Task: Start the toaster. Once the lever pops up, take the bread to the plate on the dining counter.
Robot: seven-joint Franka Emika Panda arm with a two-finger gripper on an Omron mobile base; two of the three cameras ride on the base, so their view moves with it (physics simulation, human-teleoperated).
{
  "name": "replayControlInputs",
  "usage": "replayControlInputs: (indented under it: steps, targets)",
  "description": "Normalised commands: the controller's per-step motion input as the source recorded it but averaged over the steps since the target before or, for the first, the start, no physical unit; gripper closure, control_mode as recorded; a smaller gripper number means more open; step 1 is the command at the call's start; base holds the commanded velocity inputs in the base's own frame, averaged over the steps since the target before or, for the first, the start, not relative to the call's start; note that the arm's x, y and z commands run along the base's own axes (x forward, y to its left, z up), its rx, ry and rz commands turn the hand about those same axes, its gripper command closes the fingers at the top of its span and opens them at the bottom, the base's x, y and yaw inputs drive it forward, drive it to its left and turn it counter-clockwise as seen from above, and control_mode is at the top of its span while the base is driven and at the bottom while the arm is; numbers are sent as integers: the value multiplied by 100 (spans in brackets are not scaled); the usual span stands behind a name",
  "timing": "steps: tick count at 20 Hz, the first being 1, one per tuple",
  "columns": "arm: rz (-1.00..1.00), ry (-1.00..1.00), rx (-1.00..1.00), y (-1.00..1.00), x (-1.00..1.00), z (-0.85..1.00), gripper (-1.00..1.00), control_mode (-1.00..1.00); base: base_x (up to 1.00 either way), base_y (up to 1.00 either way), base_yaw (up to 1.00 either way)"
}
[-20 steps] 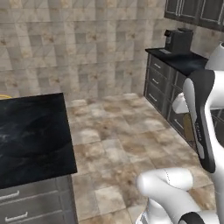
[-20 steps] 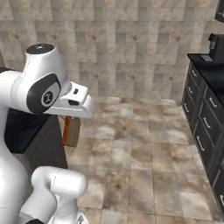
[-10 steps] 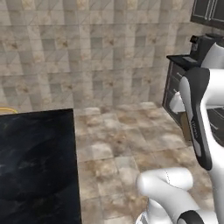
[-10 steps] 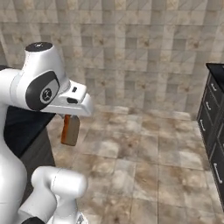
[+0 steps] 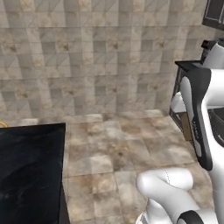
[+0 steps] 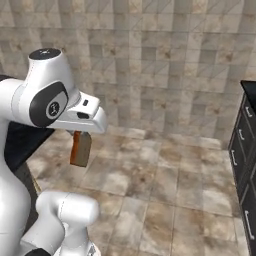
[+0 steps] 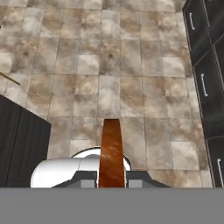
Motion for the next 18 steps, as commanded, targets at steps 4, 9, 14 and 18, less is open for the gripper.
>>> replayControlInputs:
  steps: [4,9,14,18]
  targets:
    - [0,0,0,0,0,0,100,100,75,-42,16]
    - [0,0,0,0,0,0,100,100,75,-57,20]
    - [0,0,0,0,0,0,100,100,74,-68,24]
    - [0,0,0,0,0,0,100,100,84,-64,27]
